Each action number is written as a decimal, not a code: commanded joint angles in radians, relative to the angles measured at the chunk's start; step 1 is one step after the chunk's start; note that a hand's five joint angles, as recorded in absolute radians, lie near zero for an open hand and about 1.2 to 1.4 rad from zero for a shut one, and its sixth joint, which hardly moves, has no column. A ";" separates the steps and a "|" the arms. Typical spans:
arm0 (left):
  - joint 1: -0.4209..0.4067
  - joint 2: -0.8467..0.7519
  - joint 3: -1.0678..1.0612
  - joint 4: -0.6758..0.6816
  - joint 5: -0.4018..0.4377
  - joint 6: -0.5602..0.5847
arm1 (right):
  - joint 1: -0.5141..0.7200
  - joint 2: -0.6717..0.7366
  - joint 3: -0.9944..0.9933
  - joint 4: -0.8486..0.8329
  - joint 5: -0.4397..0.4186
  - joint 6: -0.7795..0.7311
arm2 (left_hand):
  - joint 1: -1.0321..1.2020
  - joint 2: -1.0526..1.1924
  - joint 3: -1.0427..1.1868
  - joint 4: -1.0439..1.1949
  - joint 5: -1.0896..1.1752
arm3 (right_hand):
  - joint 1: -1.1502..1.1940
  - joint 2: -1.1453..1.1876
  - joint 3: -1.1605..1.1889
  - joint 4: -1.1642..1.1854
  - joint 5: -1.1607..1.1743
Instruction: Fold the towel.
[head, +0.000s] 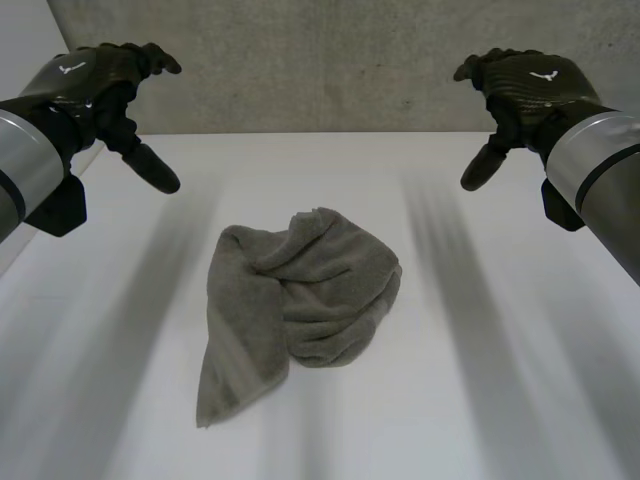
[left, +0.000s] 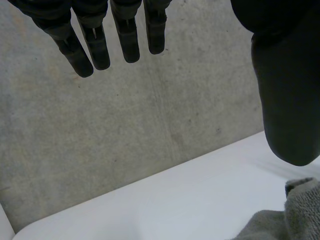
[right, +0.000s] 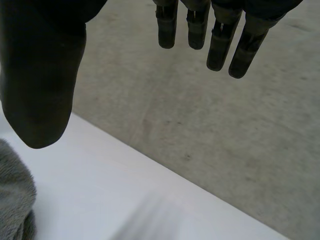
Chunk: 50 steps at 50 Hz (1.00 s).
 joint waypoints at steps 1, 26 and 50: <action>-0.022 -0.129 0.041 0.016 0.004 0.066 | 0.009 0.112 -0.063 0.023 -0.153 -0.132 | -0.073 -0.064 -0.060 -0.067 -0.210 | -0.051 -0.065 -0.066 -0.077 -0.057; -0.196 -0.516 0.038 0.010 -0.063 0.322 | 0.059 0.507 -0.164 0.094 -0.132 -0.112 | 1.080 1.089 1.093 1.086 0.943 | 1.170 1.157 1.156 1.145 1.165; -0.362 0.059 -0.586 0.039 -0.046 0.333 | 0.015 0.105 0.244 0.188 -0.244 -0.397 | 0.985 0.994 0.997 0.991 0.848 | 0.716 0.703 0.701 0.690 0.710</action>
